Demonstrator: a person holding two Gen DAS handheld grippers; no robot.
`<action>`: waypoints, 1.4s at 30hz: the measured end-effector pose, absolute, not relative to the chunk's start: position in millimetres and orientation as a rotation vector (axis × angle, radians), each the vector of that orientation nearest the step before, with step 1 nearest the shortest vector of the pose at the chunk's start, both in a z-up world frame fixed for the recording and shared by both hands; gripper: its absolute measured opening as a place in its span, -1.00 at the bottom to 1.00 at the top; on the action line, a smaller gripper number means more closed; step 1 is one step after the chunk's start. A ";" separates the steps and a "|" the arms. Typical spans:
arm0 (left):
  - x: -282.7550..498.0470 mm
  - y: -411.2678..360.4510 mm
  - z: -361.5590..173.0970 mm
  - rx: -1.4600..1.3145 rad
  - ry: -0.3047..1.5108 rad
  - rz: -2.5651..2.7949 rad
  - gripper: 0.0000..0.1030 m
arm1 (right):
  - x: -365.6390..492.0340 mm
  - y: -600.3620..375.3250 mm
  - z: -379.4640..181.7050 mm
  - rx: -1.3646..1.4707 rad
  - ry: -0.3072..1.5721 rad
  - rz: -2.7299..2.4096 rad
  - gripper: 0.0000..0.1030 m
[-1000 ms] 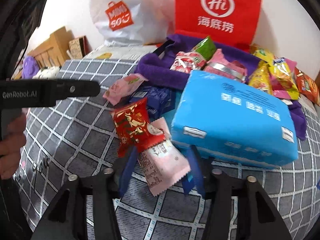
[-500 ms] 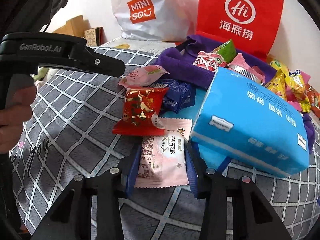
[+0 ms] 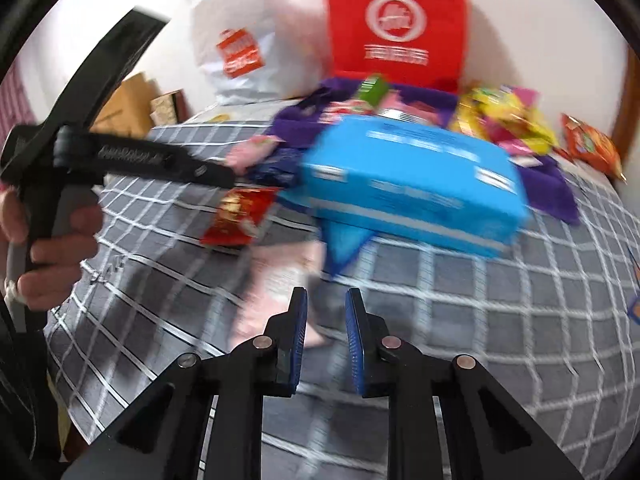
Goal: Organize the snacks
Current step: 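Grasp the red-and-gold candy bag with left tool while right grasps pink candy packet, then lift and carry the red candy bag and pink candy packet over the purple towel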
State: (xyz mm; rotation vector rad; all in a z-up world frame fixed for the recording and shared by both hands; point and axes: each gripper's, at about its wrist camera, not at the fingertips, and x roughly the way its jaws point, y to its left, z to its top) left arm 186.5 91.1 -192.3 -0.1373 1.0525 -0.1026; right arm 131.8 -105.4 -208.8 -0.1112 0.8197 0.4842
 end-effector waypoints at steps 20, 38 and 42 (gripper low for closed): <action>185.9 103.8 -200.7 -0.095 1.080 0.033 -0.28 | 126.3 -93.9 -201.1 -0.082 0.809 0.509 0.08; 185.4 91.0 -200.7 -0.134 1.055 -0.105 -0.28 | 128.0 -84.1 -210.6 -0.189 0.770 0.417 -0.26; 184.9 69.9 -202.3 -0.102 1.042 -0.148 -0.28 | 126.6 -118.9 -207.3 -0.203 0.726 0.317 -0.26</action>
